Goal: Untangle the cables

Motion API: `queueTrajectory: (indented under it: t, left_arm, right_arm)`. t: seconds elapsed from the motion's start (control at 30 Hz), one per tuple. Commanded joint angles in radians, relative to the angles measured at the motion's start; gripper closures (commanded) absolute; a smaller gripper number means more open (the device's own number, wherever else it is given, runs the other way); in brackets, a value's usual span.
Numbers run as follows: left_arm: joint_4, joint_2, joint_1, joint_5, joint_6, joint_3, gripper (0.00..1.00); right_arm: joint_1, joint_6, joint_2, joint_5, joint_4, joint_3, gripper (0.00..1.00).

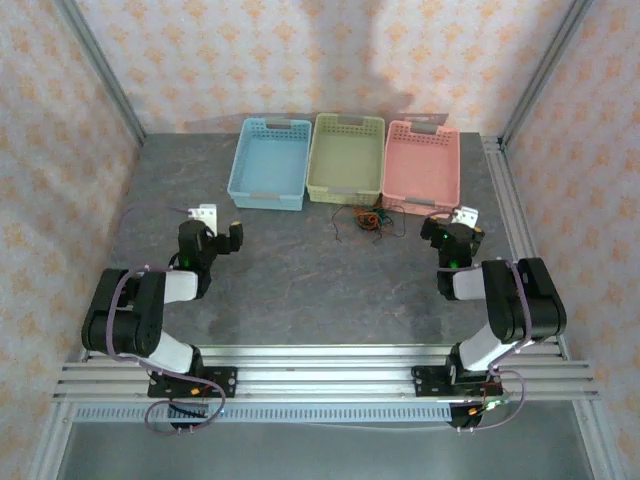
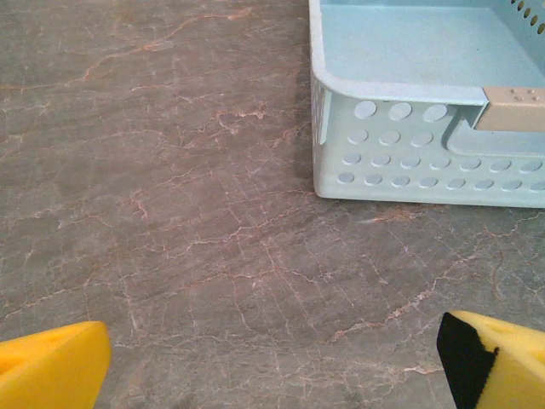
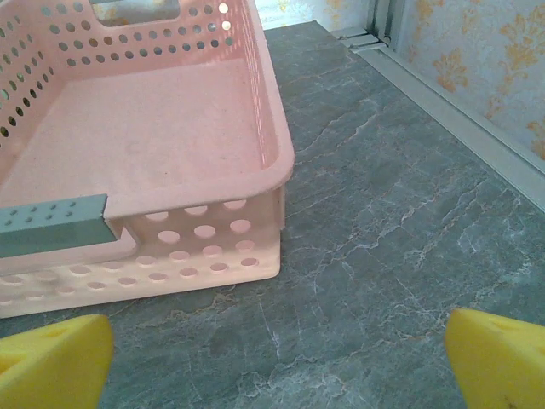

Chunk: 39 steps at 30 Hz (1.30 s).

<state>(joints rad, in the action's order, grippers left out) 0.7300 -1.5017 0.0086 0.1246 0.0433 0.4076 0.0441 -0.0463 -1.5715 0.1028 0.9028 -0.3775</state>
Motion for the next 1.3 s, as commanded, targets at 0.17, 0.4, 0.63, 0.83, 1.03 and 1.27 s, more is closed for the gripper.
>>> queueTrajectory:
  t: [0.17, 0.4, 0.63, 0.83, 1.03, 1.27]
  left_arm:
    - [0.032, 0.008, -0.005, -0.001, 0.000, 0.007, 0.00]
    - [0.030, 0.009, -0.015, -0.025, 0.002, 0.008, 0.00]
    - [0.029, 0.009, -0.015, -0.028, 0.003, 0.008, 0.00]
    - [0.030, 0.009, -0.016, -0.028, 0.002, 0.008, 0.00]
    - [0.028, 0.009, -0.016, -0.028, 0.001, 0.008, 0.00]
    - [0.028, 0.009, -0.016, -0.027, 0.001, 0.008, 0.00]
  right_arm:
    - [-0.005, -0.003, 0.018, -0.028, -0.001, -0.009, 0.01]
    - [-0.005, -0.003, 0.019, -0.028, -0.001, -0.009, 0.01]
    - [-0.006, -0.003, 0.018, -0.028, -0.001, -0.009, 0.01]
    - [-0.004, -0.003, 0.019, -0.028, -0.001, -0.009, 0.01]
    - [-0.005, -0.003, 0.018, -0.028, -0.001, -0.009, 0.01]
    - [-0.005, -0.002, 0.017, -0.029, -0.004, -0.012, 0.01]
